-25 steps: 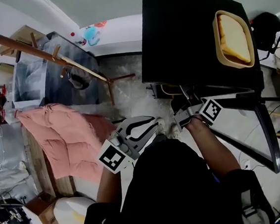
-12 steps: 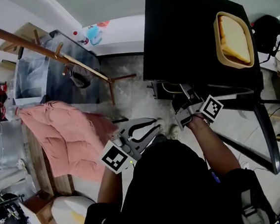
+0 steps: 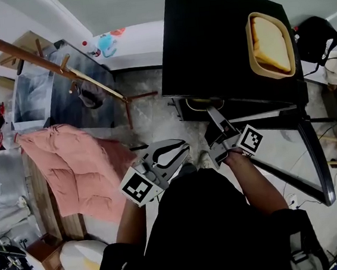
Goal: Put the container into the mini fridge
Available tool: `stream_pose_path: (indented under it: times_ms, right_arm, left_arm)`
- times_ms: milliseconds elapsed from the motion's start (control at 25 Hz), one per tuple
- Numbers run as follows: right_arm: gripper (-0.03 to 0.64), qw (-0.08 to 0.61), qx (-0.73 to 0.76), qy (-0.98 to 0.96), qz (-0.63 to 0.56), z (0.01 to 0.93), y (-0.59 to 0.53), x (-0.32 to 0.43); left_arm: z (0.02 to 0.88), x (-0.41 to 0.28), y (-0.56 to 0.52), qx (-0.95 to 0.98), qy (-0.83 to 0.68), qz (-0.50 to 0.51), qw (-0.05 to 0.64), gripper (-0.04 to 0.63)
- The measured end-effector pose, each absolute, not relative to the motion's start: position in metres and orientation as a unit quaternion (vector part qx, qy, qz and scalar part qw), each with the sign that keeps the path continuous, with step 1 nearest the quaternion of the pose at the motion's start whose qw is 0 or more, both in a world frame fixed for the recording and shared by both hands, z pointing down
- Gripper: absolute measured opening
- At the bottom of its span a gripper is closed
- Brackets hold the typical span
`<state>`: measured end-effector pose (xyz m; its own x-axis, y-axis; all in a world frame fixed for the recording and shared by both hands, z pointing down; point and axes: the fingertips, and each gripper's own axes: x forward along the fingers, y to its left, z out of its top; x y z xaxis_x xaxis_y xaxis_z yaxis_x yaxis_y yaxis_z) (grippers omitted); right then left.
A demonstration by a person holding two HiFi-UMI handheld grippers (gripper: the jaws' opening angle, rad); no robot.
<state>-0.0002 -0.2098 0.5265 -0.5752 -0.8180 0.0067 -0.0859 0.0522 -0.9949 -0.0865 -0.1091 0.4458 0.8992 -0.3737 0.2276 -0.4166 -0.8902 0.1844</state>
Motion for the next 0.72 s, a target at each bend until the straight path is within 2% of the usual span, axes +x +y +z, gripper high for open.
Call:
stream_pose_path:
  times_ms: [120,240,720]
  right_arm:
    - [0.302,0.29,-0.348,0.663,-0.596,0.528,-0.2,0.001]
    - [0.221,0.282,-0.358,0.657,-0.6,0.532,-0.198,0.003]
    - [0.219,0.293,-0.364,0.638,-0.612,0.538,-0.225,0.006]
  left_arm:
    - [0.446,-0.079,-0.111,0.97,-0.199,0.088,0.113,0.063]
    - [0.448,-0.074,-0.111,0.97,-0.194,0.084,0.116,0.064]
    - [0.453,-0.08,-0.113,0.966,-0.201,0.093,0.131,0.063]
